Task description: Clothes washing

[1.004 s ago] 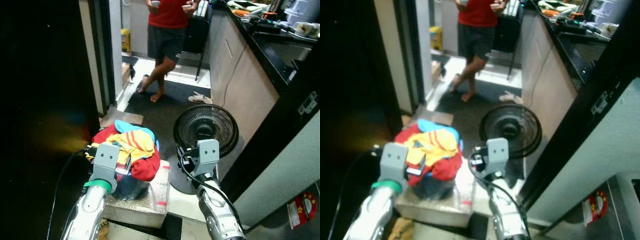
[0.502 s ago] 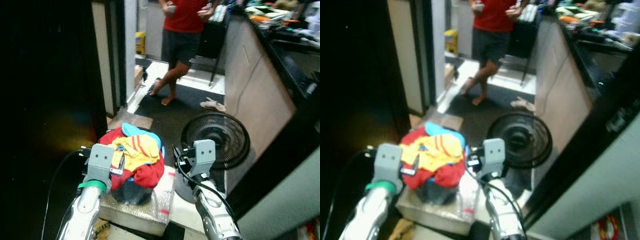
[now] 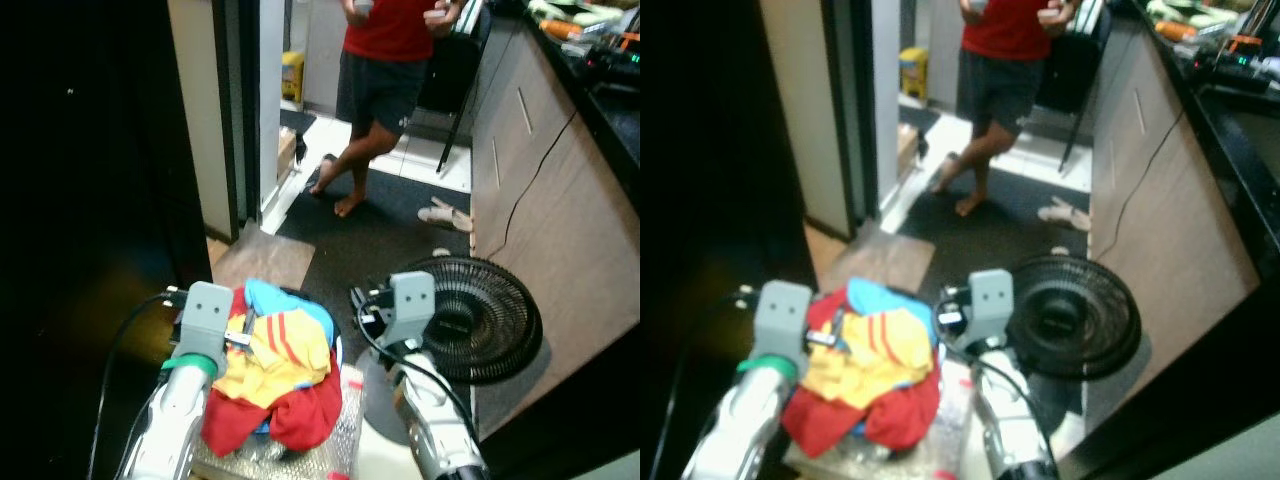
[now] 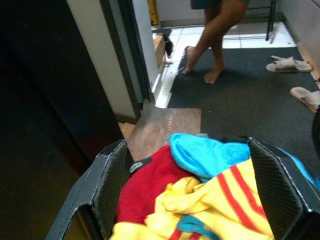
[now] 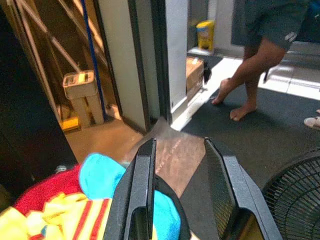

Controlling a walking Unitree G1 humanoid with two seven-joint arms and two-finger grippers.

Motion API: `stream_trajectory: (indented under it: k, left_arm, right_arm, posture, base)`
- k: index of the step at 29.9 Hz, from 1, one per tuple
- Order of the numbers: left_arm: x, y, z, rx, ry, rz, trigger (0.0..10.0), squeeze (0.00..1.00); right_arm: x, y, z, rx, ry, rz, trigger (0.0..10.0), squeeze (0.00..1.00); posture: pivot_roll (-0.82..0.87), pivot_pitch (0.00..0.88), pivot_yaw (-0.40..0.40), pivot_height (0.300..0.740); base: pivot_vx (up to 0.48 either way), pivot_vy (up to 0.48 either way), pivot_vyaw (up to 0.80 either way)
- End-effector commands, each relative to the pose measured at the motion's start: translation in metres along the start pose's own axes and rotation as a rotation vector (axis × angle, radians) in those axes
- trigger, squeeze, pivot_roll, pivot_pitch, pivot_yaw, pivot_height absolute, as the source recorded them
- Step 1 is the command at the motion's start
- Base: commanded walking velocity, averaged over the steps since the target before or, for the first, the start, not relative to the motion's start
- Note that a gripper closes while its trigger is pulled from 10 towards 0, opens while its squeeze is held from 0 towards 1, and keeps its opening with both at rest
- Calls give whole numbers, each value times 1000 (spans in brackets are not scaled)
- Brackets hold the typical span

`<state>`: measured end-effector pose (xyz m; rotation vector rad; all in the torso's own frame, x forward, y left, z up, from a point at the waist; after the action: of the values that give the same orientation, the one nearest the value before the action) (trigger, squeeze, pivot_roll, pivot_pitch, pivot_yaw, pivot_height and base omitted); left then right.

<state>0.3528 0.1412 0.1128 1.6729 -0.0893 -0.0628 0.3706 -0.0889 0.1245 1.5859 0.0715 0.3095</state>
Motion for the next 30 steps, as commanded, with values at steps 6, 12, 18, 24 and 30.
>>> stream_trajectory:
  k: [6, 12, 18, 24, 30]
  left_arm:
    - [-5, -13, 0, -2, 3, -46, 10000, 0]
    - [-6, -16, 3, 4, -18, -57, 10000, 0]
    - [-10, -24, 9, 17, -53, -79, 10000, 0]
    - [-11, -26, 11, 25, -64, -84, 10000, 0]
    - [-11, -25, 12, 28, -65, -79, 10000, 0]
  right_arm:
    - [-3, -7, -3, 13, 7, -20, 10000, 0]
    - [-4, -8, -5, 13, 14, -22, 10000, 0]
    - [-5, -9, -4, 15, 11, -25, 10000, 0]
    - [-7, -11, -3, 16, 6, -30, 10000, 0]
    - [-8, -10, -2, 14, 5, -29, 10000, 0]
  posture:
    - [72, 31, -19, 740]
    - [73, 34, -17, 740]
    - [67, 39, -14, 740]
    - [66, 40, -13, 740]
    - [61, 46, -15, 740]
  base:
    - [0, 0, 0]
    - [0, 0, 0]
    - [0, 0, 0]
    - [0, 0, 0]
    - [0, 0, 0]
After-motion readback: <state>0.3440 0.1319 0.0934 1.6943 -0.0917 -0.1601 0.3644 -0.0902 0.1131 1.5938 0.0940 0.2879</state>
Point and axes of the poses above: a point about 5 cm out from each wrist's last joint towards the gripper, its own x axis pointing out of the wrist towards the gripper, its own y axis along the axis of the wrist's last joint, z = x × y, the point moved 5 cm from there along x, pointing out of the wrist towards the gripper, and after that the axes turned 4 degrees about -x, right-handed, at the moved point
